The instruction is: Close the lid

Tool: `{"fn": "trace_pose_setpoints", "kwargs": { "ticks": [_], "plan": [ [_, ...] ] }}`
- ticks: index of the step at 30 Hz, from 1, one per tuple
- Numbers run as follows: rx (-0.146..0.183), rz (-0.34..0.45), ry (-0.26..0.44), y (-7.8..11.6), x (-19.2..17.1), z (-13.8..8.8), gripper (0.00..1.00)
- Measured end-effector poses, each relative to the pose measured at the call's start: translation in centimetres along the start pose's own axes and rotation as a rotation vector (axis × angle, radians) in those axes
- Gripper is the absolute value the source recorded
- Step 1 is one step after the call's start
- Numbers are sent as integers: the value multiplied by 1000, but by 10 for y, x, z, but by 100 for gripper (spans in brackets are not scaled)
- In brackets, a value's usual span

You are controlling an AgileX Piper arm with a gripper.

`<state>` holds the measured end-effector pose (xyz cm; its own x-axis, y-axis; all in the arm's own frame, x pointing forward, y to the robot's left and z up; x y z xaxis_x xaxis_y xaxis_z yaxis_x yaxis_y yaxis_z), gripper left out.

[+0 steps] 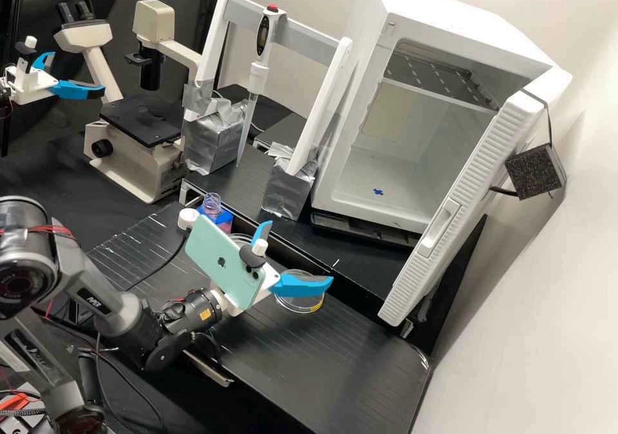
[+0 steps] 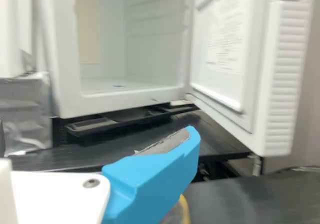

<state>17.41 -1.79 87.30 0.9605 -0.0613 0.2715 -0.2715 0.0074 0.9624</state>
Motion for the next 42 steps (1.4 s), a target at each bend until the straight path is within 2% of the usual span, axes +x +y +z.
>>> {"fn": "trace_pose_setpoints", "kwargs": {
  "ticks": [2, 9, 18, 33, 42],
  "plan": [
    [14, 4, -23, 1, 0, 5, 100],
    [26, 6, -82, 1, 1, 17, 100],
    [32, -50, -135, -5, 2, 31, 100],
    [27, -54, -133, -3, 1, 38, 100],
    [45, -30, -140, 0, -5, 36, 100]
  ]
}}
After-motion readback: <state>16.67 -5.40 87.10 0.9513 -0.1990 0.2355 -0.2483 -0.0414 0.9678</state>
